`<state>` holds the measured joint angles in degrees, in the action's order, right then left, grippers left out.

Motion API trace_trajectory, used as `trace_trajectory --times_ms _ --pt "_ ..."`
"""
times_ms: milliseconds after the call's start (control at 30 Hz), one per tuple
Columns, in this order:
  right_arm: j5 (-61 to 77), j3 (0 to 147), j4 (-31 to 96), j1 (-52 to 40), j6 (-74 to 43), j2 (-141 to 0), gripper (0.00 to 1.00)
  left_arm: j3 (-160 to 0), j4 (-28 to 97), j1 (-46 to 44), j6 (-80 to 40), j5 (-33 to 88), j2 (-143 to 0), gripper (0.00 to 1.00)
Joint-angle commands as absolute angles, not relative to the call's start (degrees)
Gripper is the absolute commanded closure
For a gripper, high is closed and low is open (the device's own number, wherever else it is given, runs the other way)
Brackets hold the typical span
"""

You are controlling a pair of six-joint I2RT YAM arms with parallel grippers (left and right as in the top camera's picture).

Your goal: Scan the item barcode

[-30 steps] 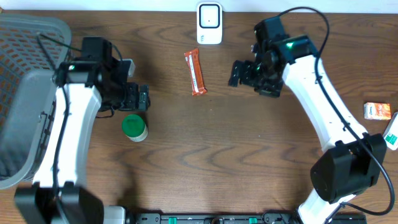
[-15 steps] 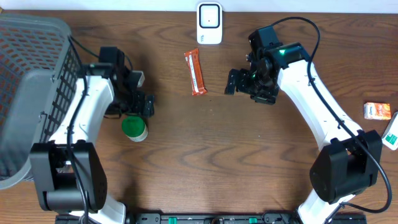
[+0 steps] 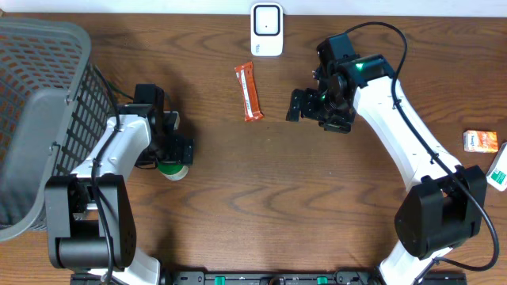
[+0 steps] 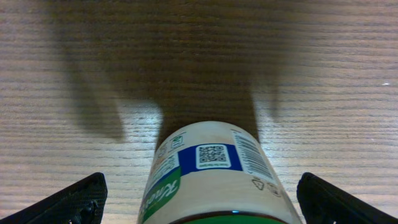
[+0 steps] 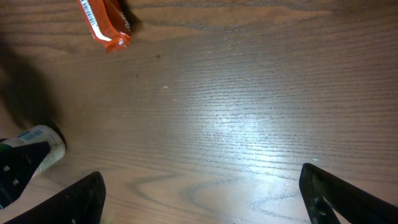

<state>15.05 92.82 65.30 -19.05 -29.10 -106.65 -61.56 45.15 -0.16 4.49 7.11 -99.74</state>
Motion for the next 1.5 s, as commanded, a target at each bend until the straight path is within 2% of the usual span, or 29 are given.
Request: trace_trajectory --times_ms 0,167,233,400,533,633,733,900,1167,1233,1333,1467 --pt "15.53 92.40 65.30 -19.51 -28.18 -107.24 0.06 -60.84 45.25 -0.23 2.28 5.30 -98.85 0.02" --pt "15.53 92.40 65.30 -19.51 -28.18 -107.24 0.07 -60.80 45.30 -0.19 2.31 5.54 -98.85 0.02" --pt "15.53 92.40 65.30 -19.51 -28.18 -107.24 0.07 -60.80 45.34 -0.19 2.31 5.52 -98.85 0.19" --pt "15.53 92.40 65.30 -19.51 -28.18 -107.24 0.08 -60.82 46.68 -0.19 2.20 5.52 -98.85 0.33" --pt "15.51 92.40 65.28 -19.51 -28.18 -107.24 0.08 -60.82 49.08 -0.19 -0.82 5.50 -98.85 0.38" --pt "15.20 92.40 65.28 -19.51 -28.16 -107.24 0.08 -60.82 49.87 -0.21 -8.16 5.52 -98.85 0.38" --pt "14.87 92.40 65.32 -19.51 -27.70 -107.24 0.08 -60.82 49.91 -0.21 -19.77 5.52 -98.85 0.38" --pt "14.87 92.40 65.56 -19.51 -27.53 -107.24 0.08 -60.82 49.10 -0.23 -47.48 5.54 -98.85 0.34" --pt "14.85 92.40 65.47 -19.62 -27.53 -107.24 0.08 -60.82 45.93 -0.73 -79.42 6.09 -98.85 0.29" --pt "14.85 92.40 65.32 -19.62 -27.53 -107.24 0.08 -60.82 45.71 -0.75 -86.04 8.38 -98.85 0.15" --pt "14.57 92.40 64.99 -19.62 -27.55 -107.24 0.08 -60.82 45.78 -0.75 -92.66 11.00 -98.85 0.12" --pt "13.56 92.40 64.69 -19.62 -27.55 -107.24 0.09 -60.82 45.76 -1.06 -101.97 18.24 -98.85 0.00"
